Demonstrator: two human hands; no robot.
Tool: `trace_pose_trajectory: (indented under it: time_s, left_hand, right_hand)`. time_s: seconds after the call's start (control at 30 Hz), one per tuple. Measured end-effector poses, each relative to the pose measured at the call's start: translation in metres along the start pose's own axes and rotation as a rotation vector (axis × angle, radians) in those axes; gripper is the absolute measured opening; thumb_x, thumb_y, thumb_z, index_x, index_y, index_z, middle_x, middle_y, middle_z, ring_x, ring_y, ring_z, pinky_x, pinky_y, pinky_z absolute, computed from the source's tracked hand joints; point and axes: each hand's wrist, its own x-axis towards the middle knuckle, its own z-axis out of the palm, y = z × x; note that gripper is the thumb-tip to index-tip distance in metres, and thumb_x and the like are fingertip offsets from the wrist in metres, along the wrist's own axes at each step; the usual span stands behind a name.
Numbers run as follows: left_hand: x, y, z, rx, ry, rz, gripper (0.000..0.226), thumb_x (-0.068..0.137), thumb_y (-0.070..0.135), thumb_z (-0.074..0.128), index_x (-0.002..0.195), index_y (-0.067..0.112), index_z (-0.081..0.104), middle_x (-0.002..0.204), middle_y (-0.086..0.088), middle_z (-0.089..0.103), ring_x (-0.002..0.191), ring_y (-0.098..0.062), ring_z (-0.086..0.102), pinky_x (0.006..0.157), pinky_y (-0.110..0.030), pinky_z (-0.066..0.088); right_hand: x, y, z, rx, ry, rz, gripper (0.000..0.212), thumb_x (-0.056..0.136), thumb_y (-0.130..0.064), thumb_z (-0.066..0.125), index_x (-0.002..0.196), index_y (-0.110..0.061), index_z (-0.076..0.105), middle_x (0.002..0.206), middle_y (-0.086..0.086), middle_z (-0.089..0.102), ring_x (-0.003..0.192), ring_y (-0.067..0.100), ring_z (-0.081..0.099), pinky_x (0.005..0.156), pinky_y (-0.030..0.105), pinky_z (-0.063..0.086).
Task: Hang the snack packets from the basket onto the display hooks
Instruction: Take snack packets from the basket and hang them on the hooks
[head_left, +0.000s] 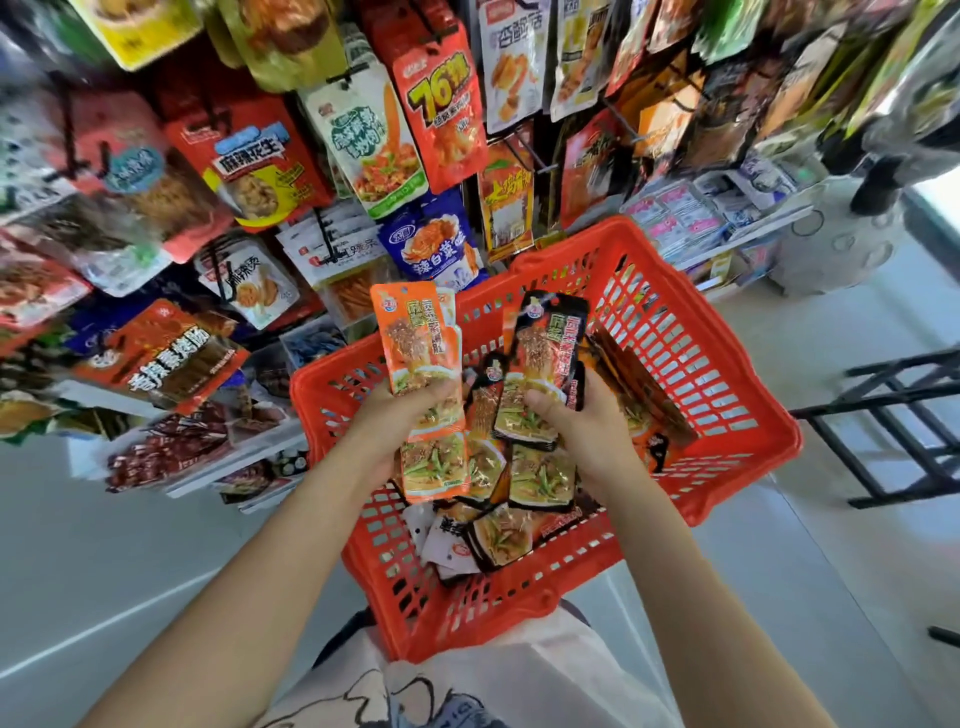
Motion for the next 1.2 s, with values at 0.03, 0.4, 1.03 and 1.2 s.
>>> trace_pose_trajectory:
  time_s: [0.03,0.4,1.03,1.2]
  left_hand:
    - [0.000,-0.001,-0.002,0.004,-0.003,0.003,0.034,0.078,0.037,0.085,0.106,0.032,0.066,0.110,0.007,0.072,0.109,-0.019,0.064,0.105,-0.044,0.045]
    - [-0.006,-0.003,-0.038,0.074,-0.078,0.036,0.054,0.074,0.032,0.088,0.121,0.024,0.063,0.119,-0.006,0.071,0.111,-0.031,0.066,0.103,-0.057,0.049]
    - [-0.027,0.040,-0.030,0.079,-0.173,0.181,0.063,0.071,0.041,0.086,0.123,0.012,0.067,0.103,-0.004,0.077,0.097,-0.024,0.072,0.095,-0.050,0.055]
    - [-0.020,0.037,-0.003,0.210,-0.309,0.183,0.112,0.039,0.068,0.091,0.134,0.027,0.049,0.122,0.010,0.065,0.112,-0.012,0.061,0.097,-0.035,0.044]
  right_hand:
    - [-0.002,0.001,-0.002,0.008,0.020,0.016,0.051,0.091,-0.038,0.073,0.136,-0.040,0.049,0.139,-0.010,0.053,0.129,0.027,0.051,0.083,0.049,0.054]
    - [-0.037,-0.008,0.001,-0.199,0.115,-0.156,0.103,0.068,-0.081,0.069,0.151,-0.031,0.036,0.153,-0.002,0.047,0.139,0.024,0.046,0.106,0.060,0.046]
    - [-0.037,-0.057,0.009,-0.182,0.012,-0.278,0.038,0.093,-0.037,0.071,0.128,-0.033,0.057,0.117,-0.018,0.067,0.116,0.013,0.063,0.094,0.053,0.055]
    - [-0.016,-0.048,-0.007,0.055,-0.077,-0.216,0.024,0.094,-0.026,0.071,0.115,-0.033,0.060,0.103,-0.028,0.070,0.106,0.008,0.066,0.089,0.035,0.052]
